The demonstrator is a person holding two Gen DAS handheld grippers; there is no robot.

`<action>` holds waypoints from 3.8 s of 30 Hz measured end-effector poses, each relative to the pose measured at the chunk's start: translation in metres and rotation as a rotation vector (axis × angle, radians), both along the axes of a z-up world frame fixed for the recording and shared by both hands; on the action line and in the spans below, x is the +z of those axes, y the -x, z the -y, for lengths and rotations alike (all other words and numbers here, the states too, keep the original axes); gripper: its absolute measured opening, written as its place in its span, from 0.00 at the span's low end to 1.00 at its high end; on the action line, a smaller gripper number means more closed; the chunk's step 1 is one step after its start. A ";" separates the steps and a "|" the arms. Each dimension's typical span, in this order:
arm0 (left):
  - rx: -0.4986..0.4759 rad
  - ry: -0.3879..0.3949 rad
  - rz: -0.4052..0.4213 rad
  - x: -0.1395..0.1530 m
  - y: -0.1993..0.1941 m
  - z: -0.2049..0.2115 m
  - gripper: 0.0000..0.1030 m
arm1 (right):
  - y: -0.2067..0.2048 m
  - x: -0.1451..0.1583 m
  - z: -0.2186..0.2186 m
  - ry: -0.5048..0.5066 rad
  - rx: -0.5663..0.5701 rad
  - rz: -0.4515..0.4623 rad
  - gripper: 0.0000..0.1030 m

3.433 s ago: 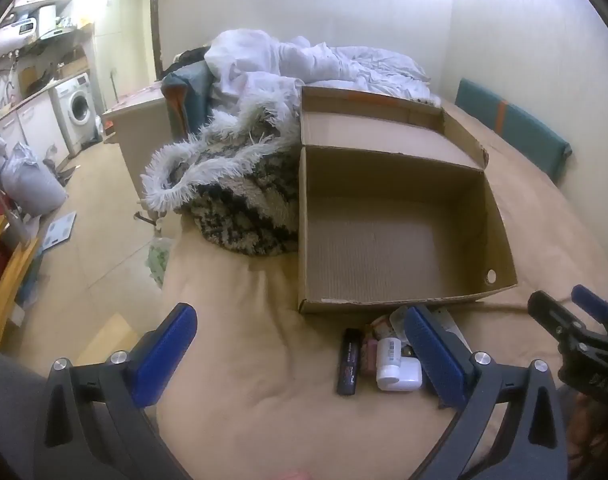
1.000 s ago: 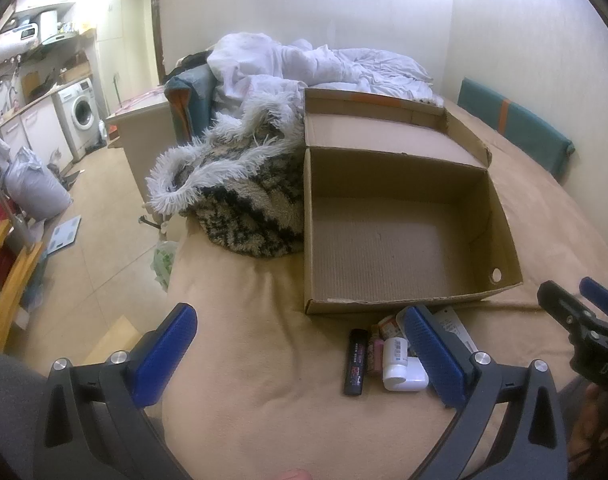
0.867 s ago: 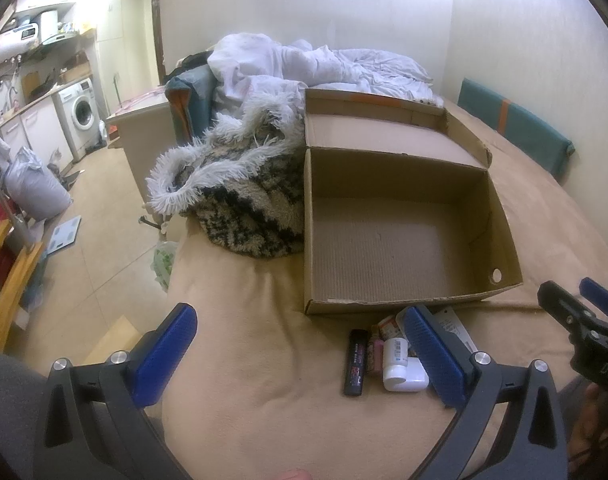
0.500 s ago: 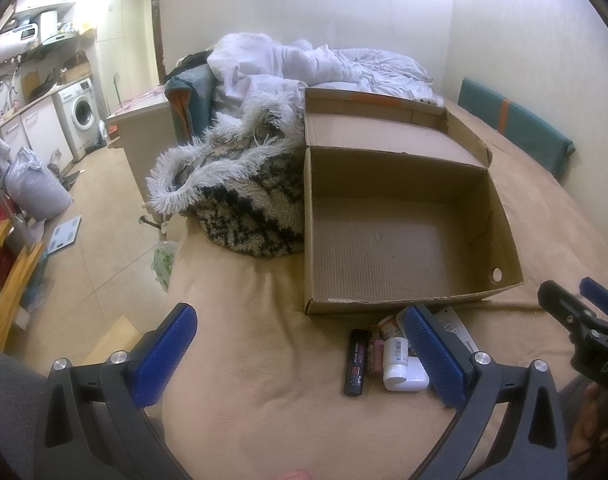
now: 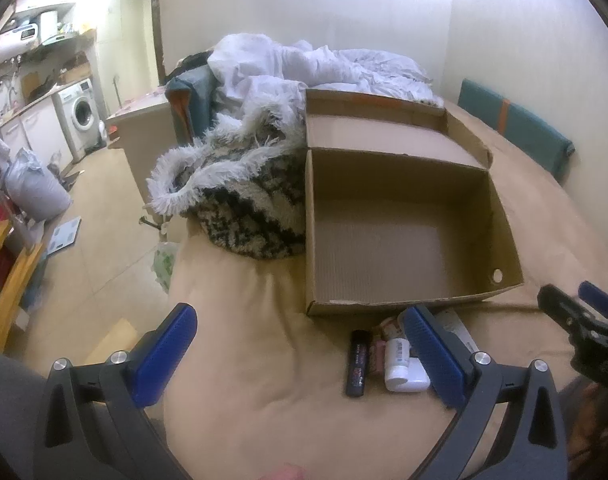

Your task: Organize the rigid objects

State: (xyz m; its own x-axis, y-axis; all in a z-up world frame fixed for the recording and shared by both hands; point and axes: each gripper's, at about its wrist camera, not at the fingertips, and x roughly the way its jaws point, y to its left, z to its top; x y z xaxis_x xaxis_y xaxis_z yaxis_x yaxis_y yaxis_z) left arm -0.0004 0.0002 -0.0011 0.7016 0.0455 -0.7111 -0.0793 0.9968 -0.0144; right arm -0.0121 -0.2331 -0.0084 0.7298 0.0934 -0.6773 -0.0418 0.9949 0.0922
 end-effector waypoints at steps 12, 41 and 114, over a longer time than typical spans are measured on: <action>0.038 0.099 -0.244 -0.043 -0.036 -0.023 0.80 | -0.012 -0.020 0.029 -0.044 -0.070 -0.144 1.00; -0.134 0.111 -0.646 -0.158 -0.103 0.046 0.15 | -0.033 -0.043 0.036 -0.070 -0.037 -0.266 1.00; -0.108 0.095 -0.317 -0.025 -0.158 0.056 0.15 | -0.145 -0.009 -0.017 -0.115 0.207 -0.184 0.47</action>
State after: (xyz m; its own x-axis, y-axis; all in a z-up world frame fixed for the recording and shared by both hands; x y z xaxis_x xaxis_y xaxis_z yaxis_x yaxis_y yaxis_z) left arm 0.1580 -0.0562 -0.0266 0.4423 -0.0937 -0.8919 0.0116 0.9950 -0.0988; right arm 0.1331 -0.2159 -0.0178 0.5534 0.3109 -0.7727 -0.2146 0.9496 0.2284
